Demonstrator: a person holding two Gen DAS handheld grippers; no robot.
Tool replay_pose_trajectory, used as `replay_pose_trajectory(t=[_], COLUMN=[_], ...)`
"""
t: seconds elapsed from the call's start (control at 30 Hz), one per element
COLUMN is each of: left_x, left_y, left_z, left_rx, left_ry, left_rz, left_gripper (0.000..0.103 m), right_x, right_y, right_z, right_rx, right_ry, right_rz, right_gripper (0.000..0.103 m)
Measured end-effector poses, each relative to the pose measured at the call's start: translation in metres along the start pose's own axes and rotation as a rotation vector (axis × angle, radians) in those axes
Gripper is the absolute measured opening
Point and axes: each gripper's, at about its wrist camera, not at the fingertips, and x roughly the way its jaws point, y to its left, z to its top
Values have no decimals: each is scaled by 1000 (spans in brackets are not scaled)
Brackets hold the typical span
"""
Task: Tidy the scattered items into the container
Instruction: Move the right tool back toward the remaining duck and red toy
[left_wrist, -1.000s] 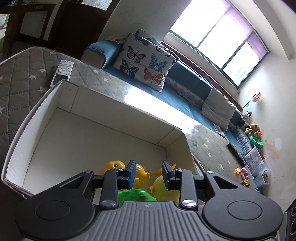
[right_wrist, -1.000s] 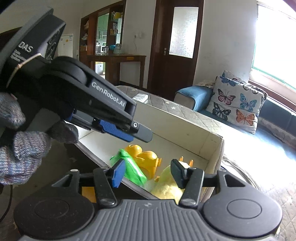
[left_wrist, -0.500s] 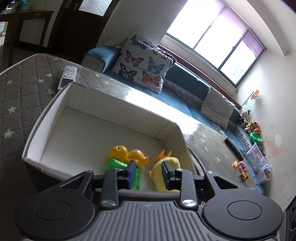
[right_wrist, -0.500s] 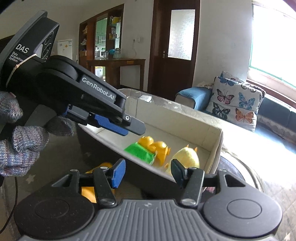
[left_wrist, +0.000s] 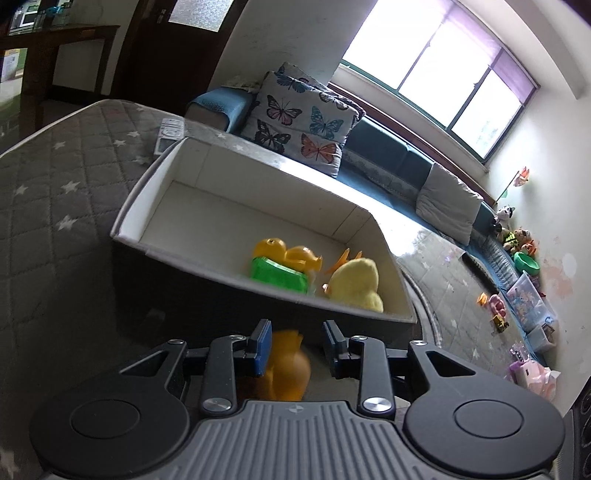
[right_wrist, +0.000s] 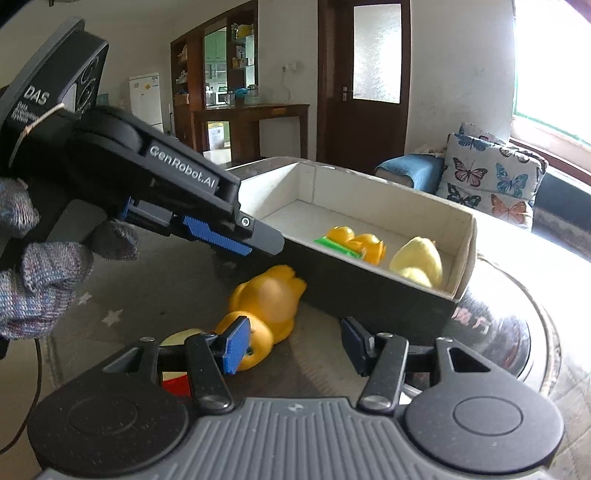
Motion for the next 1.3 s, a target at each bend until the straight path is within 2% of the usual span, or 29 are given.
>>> replay_pose_trajectory(t=[0.2,0.27,0.5,0.63,1.0,1.3], left_x=[-11,-15,-23,-22,-19,-18], left_y=[8,14,31,40,56,63], left_z=[-20,-26,-43,-49,-53,-56], left_rx=[-11,-26,-87,-152,-294,-333], left_ry=[10,12,30,49,76,87], left_rz=[31,40,50,28,6,1], left_gripper=[33,33,33,33,34,35], right_x=[-8,-10,-13,-10,4,9], right_y=[12,17,38,48,67,73], right_z=[-10,-13,-21,-24,-26,-25], right_rx=[13,12,-25,-51,-100,-120], right_ry=[11,15,29,43,74,81], right_rz=[32,46,87,102,85,58], right_gripper=[56,65,65,65,64,57])
